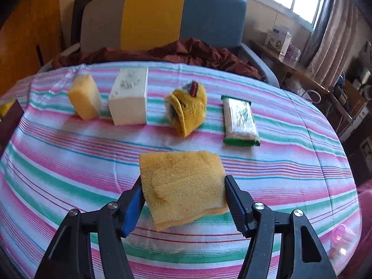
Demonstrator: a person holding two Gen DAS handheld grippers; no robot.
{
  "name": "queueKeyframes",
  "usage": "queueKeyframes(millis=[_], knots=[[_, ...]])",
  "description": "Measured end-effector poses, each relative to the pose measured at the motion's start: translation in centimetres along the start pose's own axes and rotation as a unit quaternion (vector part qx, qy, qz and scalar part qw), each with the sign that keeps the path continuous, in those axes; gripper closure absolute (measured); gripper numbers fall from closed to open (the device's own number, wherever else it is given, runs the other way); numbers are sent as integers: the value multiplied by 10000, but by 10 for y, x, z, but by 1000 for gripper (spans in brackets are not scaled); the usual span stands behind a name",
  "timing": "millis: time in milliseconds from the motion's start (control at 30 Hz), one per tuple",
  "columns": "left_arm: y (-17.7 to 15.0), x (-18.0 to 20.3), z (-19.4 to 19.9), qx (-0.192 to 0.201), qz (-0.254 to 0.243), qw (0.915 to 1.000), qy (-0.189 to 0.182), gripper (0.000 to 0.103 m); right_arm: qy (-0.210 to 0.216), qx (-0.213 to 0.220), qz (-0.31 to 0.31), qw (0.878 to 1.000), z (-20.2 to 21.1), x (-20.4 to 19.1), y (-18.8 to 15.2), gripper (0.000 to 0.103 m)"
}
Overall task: Organize objects
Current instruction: 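Carry knit sock into gold tray with left tool while right carries sponge toward tray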
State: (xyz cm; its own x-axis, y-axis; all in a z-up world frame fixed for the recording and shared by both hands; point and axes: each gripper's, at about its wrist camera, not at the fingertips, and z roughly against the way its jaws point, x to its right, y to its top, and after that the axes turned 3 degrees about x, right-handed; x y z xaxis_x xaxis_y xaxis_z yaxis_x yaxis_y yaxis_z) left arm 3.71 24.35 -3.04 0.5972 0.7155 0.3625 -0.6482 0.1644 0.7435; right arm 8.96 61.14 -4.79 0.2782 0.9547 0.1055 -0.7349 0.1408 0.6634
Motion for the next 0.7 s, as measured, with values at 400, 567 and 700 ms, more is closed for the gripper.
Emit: queueKeyframes(millis=[400,567,700], knots=[[38,-133,45,54,1097,9895,935,51,436,500,351,9972,30,-58,-1,37],[51,-185,55,25,1448,9806,1322,51,849,537,262,9946,43,-92,-3,37],[61,-221,55,-81,1807,9717,1516,51,1282,678,269,9891,55,-132,3,37]])
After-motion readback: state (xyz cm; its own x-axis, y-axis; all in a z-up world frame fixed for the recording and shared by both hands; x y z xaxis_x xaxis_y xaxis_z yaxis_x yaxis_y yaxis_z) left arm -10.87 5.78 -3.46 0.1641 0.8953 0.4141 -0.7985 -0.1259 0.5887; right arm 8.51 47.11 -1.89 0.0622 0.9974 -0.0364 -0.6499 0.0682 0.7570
